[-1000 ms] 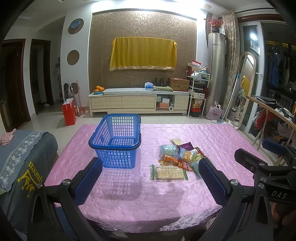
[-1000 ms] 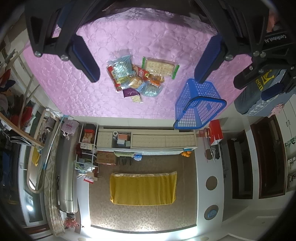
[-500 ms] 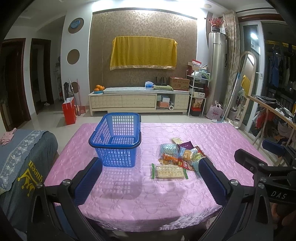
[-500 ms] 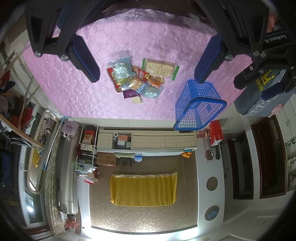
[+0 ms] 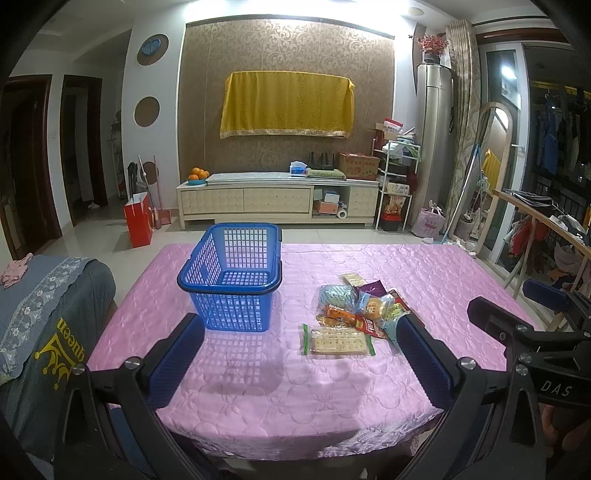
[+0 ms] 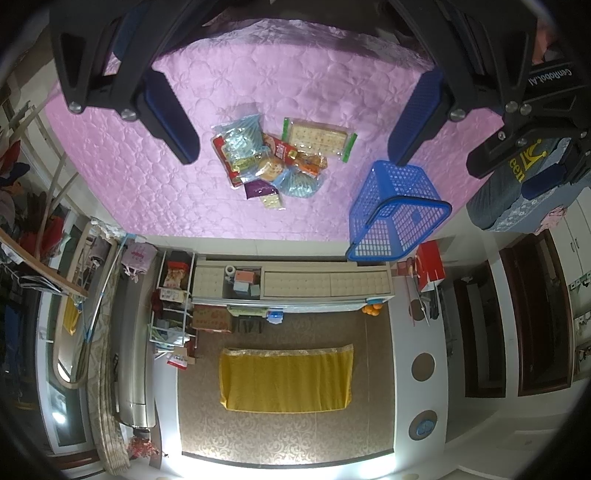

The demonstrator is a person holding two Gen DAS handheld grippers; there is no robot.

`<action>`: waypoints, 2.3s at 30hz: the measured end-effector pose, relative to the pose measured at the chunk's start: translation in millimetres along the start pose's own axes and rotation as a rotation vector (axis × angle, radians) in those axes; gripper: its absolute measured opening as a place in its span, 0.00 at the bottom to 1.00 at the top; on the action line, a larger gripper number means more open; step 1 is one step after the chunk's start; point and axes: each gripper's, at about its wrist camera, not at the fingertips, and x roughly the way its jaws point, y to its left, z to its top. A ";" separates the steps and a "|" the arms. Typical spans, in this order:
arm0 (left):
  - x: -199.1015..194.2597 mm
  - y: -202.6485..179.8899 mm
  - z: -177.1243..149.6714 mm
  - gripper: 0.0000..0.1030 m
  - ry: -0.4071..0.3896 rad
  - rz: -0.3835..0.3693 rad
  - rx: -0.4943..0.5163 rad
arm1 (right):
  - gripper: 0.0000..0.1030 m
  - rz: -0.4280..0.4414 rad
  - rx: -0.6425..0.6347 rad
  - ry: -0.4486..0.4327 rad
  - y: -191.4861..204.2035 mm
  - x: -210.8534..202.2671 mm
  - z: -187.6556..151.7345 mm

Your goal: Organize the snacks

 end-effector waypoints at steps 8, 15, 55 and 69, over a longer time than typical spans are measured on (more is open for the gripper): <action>-2.3 -0.5 -2.0 1.00 -0.002 -0.001 -0.006 | 1.00 0.005 -0.003 0.011 0.8 -0.7 -1.4; -4.9 0.9 -1.9 1.00 -0.004 -0.010 -0.018 | 1.00 0.021 -0.007 0.006 -1.0 -0.8 1.4; 239.4 -47.0 -3.8 1.00 0.440 -0.052 0.003 | 0.85 0.096 -0.040 0.505 -103.0 240.2 -16.9; 279.4 -55.0 -34.7 1.00 0.530 -0.041 0.038 | 0.56 0.107 -0.126 0.637 -89.8 290.0 -51.6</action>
